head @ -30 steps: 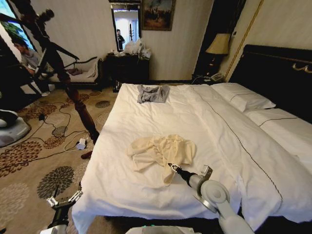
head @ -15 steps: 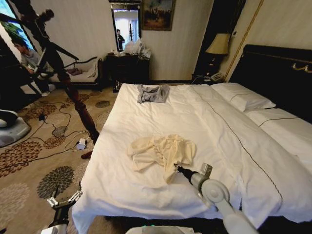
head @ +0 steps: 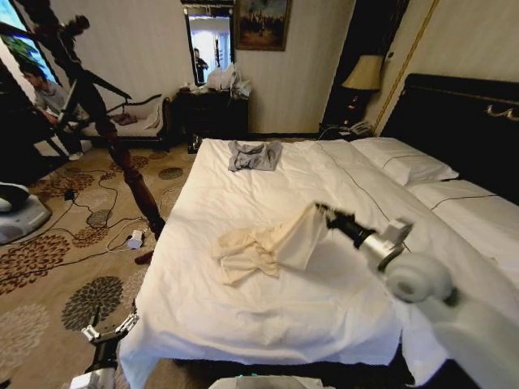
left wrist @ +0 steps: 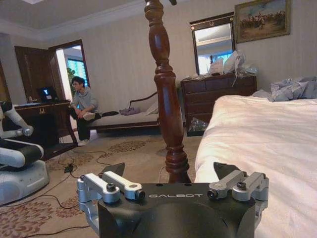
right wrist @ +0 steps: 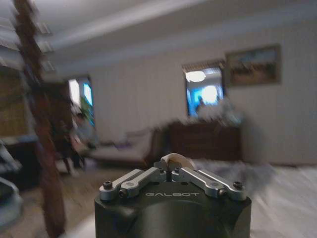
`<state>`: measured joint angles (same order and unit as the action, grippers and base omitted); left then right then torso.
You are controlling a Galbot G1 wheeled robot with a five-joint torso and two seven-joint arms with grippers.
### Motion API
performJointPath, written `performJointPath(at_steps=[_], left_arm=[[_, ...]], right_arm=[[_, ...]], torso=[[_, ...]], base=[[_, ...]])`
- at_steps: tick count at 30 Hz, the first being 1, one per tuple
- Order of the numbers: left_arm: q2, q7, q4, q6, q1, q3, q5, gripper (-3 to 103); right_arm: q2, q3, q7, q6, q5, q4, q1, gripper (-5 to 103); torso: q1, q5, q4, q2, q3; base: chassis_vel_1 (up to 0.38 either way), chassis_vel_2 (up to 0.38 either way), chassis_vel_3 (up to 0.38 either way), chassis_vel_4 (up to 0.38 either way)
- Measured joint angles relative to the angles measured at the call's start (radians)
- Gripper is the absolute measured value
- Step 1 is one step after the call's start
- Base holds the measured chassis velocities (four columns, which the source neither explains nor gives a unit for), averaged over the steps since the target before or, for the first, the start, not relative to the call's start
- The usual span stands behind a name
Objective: Pick up the clothes from the bed and hang them on the clothes hanger.
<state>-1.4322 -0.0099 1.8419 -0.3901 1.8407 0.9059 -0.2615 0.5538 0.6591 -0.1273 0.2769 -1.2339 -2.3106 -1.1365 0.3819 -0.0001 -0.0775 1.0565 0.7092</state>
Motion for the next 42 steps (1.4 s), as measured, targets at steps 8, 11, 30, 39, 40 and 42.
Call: performJointPath(at_steps=[8, 11, 30, 39, 40, 42], left_arm=[[0.007, -0.003, 0.004, 0.000, -0.009, -0.009, -0.006, 100], [0.008, -0.003, 0.008, 0.000, -0.008, -0.011, -0.007, 100], [0.015, -0.003, 0.061, -0.013, 0.026, -0.013, -0.004, 100], [-0.001, -0.002, 0.103, 0.014, 0.030, -0.023, 0.001, 100], [-0.002, -0.002, 0.113, 0.019, 0.029, -0.023, -0.001, 100], [-0.003, -0.002, 0.120, 0.023, 0.029, -0.022, -0.003, 100]], right_arm=[[-0.172, 0.098, 0.005, -0.062, -0.219, -0.039, 0.112, 0], [-0.224, 0.094, 0.003, -0.073, -0.294, -0.028, 0.192, 0], [-0.191, 0.004, -0.096, -0.053, -0.319, -0.044, 0.210, 0], [-0.025, -0.338, -0.260, 0.075, -0.214, -0.021, 0.198, 0], [-0.014, -0.389, -0.257, 0.080, -0.193, 0.004, 0.204, 0], [-0.004, -0.425, -0.250, 0.080, -0.173, 0.027, 0.207, 0]], torso=[[0.000, 0.0002, -0.0004, 0.000, 0.000], [0.000, 0.0000, -0.0002, 0.000, 0.000], [0.000, 0.0000, -0.0005, 0.000, 0.000], [0.000, -0.0002, -0.0003, 0.000, 0.000], [0.000, -0.0002, -0.0002, 0.000, 0.000], [0.000, -0.0003, -0.0003, 0.000, 0.000]], base=[[0.000, 0.000, 0.000, 0.000], [0.000, 0.000, 0.000, 0.000], [0.000, 0.000, 0.000, 0.000], [0.000, 0.000, 0.000, 0.000], [0.000, 0.000, 0.000, 0.000], [0.000, 0.000, 0.000, 0.000]])
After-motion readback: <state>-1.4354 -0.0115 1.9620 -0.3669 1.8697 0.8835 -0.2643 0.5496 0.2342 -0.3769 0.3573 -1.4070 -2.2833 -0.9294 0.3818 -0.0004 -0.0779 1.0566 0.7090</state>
